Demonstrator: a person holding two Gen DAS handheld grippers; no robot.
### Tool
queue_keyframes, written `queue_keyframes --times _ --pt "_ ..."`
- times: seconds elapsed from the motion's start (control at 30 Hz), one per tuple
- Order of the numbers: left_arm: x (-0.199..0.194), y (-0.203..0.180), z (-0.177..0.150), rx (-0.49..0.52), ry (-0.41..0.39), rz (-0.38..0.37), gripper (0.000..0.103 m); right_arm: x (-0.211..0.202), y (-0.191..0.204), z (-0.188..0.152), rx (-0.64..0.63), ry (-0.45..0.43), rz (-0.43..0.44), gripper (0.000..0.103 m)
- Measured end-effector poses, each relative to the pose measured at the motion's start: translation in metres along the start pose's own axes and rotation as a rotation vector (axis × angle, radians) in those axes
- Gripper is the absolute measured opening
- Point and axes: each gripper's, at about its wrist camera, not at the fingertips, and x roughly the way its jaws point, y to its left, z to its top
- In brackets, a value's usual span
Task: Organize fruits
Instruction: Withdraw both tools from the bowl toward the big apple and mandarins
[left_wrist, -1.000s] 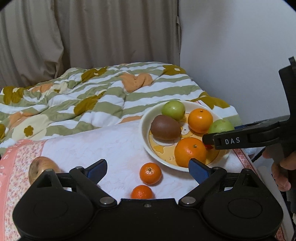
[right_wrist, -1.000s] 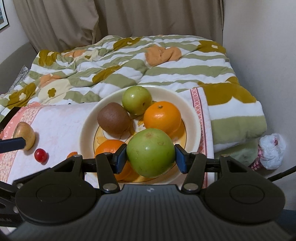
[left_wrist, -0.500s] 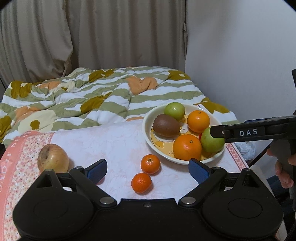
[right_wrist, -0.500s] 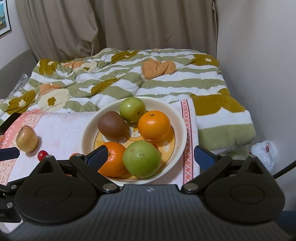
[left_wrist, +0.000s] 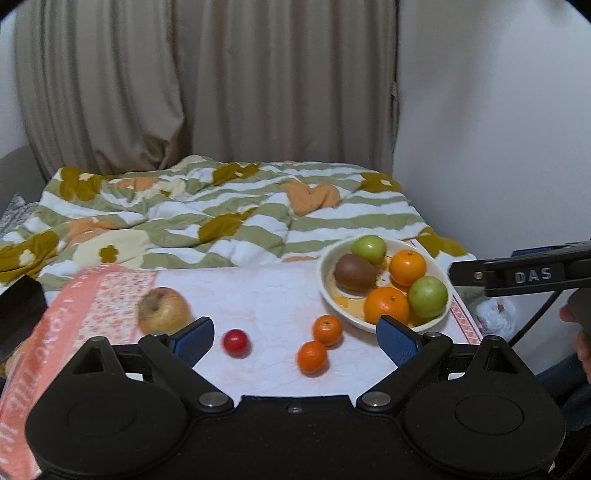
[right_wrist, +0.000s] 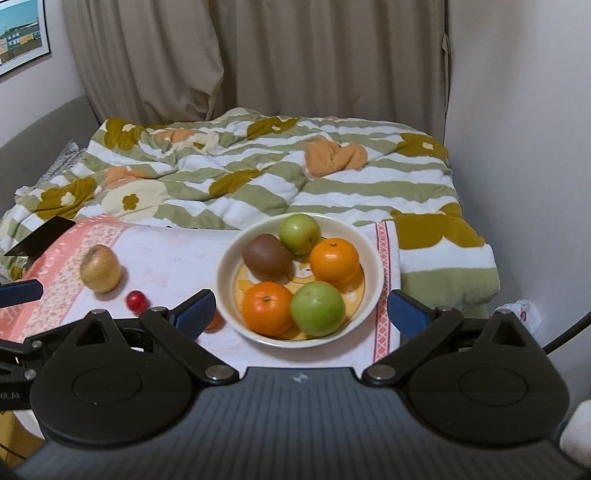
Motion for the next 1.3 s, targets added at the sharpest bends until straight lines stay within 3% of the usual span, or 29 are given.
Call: queue_keyframes --times 0.23,0.5,0.9,1.3 --pt "-0.023 0.047 -0.002 -0.015 -0.041 0.059 0.098 -0.024 0.033 -0.001 0.015 -0.008 -0.009 0.103" --pt "-0.024 0.113 0.002 0.017 -0.06 0.046 0.099 -0.032 0.082 -0.009 0.102 -0.005 -0.072 0.103" --pt "0.033 0.19 0.0 0.122 0.011 -0.093 0.099 0.002 0.152 -0.035 0.218 0.009 -0.264 0.103" --pt "0.098 0.209 0.005 0.139 0.094 -0.153 0.099 0.068 0.168 -0.048 0.267 0.091 -0.283 0.103"
